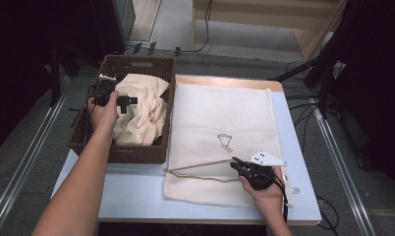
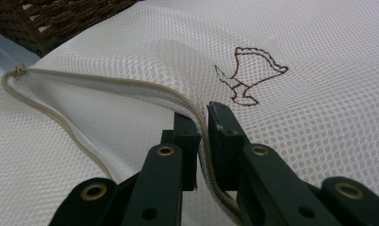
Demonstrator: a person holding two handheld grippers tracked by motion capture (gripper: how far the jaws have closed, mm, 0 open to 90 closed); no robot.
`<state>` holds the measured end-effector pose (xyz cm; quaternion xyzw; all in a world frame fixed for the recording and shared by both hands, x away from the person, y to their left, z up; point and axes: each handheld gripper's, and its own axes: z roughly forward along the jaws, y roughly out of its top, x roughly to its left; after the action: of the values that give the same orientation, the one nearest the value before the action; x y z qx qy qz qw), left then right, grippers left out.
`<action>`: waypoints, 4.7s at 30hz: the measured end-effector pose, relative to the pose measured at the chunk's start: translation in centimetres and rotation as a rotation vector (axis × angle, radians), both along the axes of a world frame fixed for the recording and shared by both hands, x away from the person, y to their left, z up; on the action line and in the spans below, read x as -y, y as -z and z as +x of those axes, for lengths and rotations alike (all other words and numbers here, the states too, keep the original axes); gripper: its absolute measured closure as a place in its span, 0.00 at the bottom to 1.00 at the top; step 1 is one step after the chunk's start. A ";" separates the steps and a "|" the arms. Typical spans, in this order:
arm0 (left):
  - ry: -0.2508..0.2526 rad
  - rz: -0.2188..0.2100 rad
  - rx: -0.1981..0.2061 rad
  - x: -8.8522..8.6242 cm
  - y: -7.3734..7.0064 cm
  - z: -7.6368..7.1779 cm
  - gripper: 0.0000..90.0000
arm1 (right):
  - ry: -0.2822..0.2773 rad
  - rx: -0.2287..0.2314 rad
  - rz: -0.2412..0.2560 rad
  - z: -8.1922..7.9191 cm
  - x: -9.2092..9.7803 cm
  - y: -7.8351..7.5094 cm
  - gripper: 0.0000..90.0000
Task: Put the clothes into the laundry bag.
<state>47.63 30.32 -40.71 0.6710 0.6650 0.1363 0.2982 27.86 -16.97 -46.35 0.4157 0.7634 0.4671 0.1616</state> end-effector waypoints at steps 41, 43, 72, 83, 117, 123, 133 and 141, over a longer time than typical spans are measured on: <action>0.330 -0.008 -0.109 8.1 0.1 1.1 0.37 | -0.011 -0.004 -0.008 0.0 -0.3 0.5 0.93; 0.309 0.012 -0.124 8.4 0.2 1.2 0.28 | -0.014 -0.003 -0.010 0.0 -0.3 0.5 0.93; 0.237 0.164 -0.202 6.4 0.5 0.8 0.61 | -0.016 -0.007 -0.017 -0.3 -0.3 0.9 0.93; 0.158 0.018 -0.254 6.7 1.9 1.6 0.16 | -0.024 -0.016 -0.015 0.0 -0.4 0.9 0.93; 0.264 -0.003 -0.095 5.6 -1.2 0.7 0.75 | -0.026 -0.007 -0.019 -0.1 -0.3 0.8 0.97; 0.238 -0.078 -0.001 4.5 -3.4 0.1 0.75 | -0.031 -0.006 -0.020 0.0 -0.3 0.6 0.98; 0.245 -0.057 0.179 2.8 -7.0 -2.2 0.75 | -0.032 0.011 -0.021 -0.1 -0.3 0.5 0.98; 0.276 -0.082 0.273 2.6 -8.8 -3.5 0.75 | -0.025 0.017 -0.023 -0.1 -0.3 0.5 0.98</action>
<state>44.08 27.77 -31.95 0.7182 0.5252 0.1566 0.4287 27.76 -16.64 -46.84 0.4002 0.7726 0.4638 0.1667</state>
